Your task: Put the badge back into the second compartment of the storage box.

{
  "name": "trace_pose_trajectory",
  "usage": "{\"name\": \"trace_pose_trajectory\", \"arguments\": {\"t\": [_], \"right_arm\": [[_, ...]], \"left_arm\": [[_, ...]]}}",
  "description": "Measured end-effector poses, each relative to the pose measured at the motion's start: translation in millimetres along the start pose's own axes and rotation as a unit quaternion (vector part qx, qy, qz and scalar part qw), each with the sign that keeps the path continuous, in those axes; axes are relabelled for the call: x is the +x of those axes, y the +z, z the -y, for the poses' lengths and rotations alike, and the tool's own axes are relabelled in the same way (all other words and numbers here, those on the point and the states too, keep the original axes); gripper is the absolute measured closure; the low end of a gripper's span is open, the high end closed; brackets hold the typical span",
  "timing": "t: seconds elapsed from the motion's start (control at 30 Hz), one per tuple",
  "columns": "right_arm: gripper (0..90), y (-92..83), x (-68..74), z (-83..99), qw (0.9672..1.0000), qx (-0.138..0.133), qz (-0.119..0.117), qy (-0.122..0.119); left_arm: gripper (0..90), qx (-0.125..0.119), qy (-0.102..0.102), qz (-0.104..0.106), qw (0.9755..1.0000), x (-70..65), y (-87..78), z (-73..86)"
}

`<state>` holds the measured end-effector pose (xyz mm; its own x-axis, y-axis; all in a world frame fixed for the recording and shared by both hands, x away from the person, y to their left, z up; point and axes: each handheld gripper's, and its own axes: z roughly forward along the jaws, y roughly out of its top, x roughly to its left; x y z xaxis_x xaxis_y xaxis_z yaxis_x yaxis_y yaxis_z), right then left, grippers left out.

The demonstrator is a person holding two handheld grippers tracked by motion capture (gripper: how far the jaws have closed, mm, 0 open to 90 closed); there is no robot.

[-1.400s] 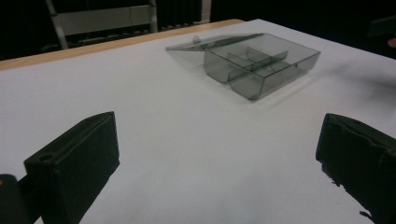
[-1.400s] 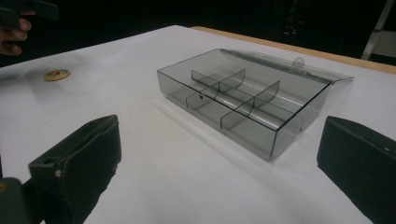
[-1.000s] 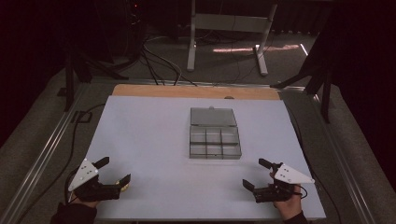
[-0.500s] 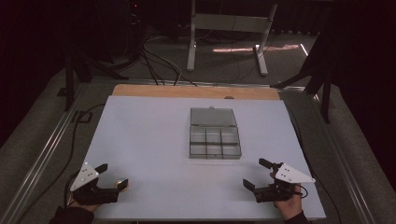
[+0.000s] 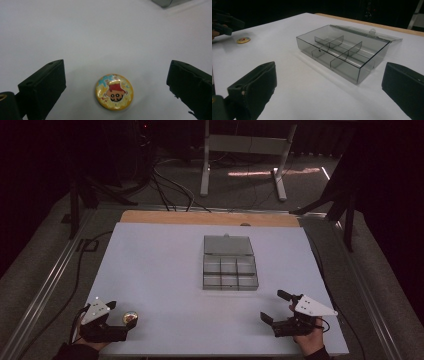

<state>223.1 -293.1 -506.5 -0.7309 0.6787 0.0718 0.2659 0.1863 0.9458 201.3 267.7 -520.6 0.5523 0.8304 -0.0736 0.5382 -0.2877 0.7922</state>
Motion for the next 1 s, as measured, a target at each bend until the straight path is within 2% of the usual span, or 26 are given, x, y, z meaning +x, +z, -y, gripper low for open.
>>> {"name": "trace_pose_trajectory", "arguments": {"t": [0.03,0.13,0.37,0.47,0.6,0.67,1.0], "right_arm": [[0.2,0.0,-0.1,-0.1,1.0000,0.000,0.000,0.001],[0.2,-0.3,0.0,0.0,1.0000,0.000,0.000,0.000],[0.2,-0.4,-0.4,-0.1,1.0000,-0.001,0.000,0.001],[0.2,-0.6,-0.3,-0.1,1.0000,0.000,0.000,0.002],[0.2,-0.9,-0.6,-0.2,1.0000,-0.001,-0.001,0.003],[0.2,-0.8,-0.8,0.0,1.0000,-0.001,-0.001,0.003],[0.2,-0.7,-1.3,0.1,1.0000,-0.001,0.000,0.004]], "left_arm": [[2.6,0.000,0.000,0.000,1.0000,0.0,0.0,0.0],[2.6,0.021,0.003,0.005,0.9998,-1.3,3.8,1.0],[4.6,0.043,0.010,-0.009,0.9990,-3.1,7.4,1.2],[5.4,0.052,0.014,-0.008,0.9985,-4.1,9.4,0.9],[6.6,0.075,0.019,-0.012,0.9969,-4.4,13.7,2.0],[7.5,0.076,0.018,-0.019,0.9968,-4.5,14.5,2.2],[23.2,0.089,0.039,-0.022,0.9951,-6.4,17.6,1.8]]}}
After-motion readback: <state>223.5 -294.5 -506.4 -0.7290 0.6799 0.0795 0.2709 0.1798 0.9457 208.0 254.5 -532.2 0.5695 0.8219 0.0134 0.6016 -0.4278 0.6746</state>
